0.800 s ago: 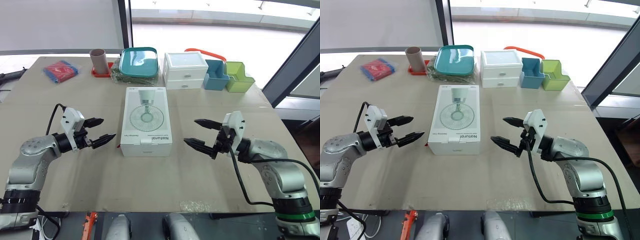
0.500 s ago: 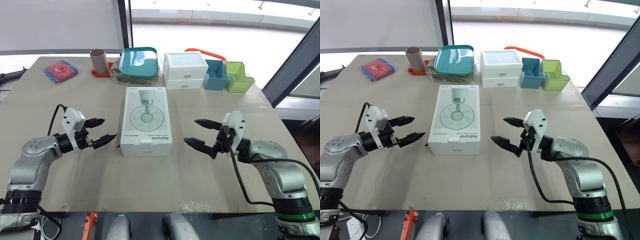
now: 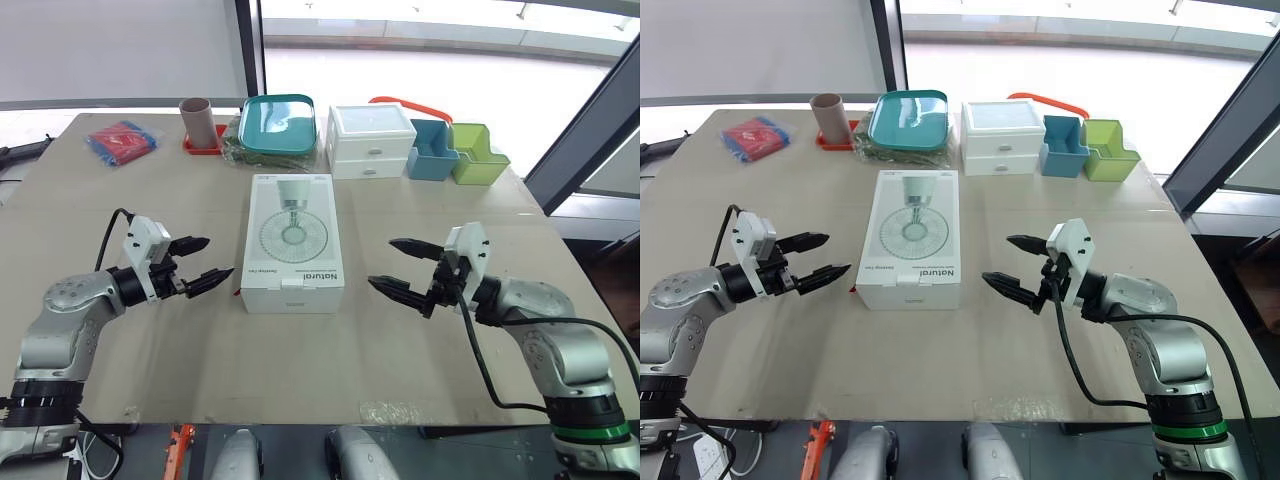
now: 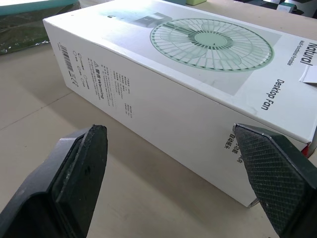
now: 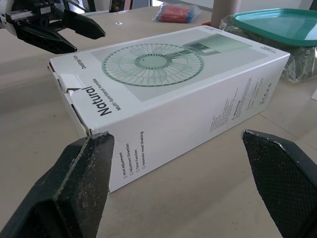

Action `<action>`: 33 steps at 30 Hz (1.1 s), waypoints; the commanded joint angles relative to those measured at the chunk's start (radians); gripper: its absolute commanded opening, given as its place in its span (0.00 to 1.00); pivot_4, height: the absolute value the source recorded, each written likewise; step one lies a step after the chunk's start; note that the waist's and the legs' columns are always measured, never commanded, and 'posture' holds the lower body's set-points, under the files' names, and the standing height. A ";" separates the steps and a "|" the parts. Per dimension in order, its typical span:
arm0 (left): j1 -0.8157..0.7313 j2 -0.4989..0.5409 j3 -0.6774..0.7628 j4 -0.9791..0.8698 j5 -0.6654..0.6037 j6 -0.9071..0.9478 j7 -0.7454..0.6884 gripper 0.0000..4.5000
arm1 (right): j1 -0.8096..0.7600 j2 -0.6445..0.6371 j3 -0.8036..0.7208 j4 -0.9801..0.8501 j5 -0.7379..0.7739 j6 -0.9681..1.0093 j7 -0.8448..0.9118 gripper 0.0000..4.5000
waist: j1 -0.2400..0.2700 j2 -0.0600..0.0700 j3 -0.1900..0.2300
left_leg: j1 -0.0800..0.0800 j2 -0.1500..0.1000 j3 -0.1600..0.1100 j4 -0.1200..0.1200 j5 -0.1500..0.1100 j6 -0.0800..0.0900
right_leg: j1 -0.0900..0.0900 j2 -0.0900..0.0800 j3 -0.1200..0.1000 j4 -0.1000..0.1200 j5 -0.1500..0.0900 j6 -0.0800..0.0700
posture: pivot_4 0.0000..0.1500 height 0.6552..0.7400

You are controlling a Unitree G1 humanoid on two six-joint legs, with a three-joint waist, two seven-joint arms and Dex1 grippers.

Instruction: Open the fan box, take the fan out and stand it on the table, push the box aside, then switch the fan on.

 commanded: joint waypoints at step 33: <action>-0.090 -0.130 -0.139 0.256 0.183 -0.223 0.027 0.03 | -0.169 0.200 0.199 0.292 -0.252 -0.114 -0.133 0.02 | 0.000 0.000 -0.001 | 0.000 0.000 0.000 0.003 0.000 0.000 | 0.000 0.000 0.000 0.002 0.001 -0.001 | 1.00 1.00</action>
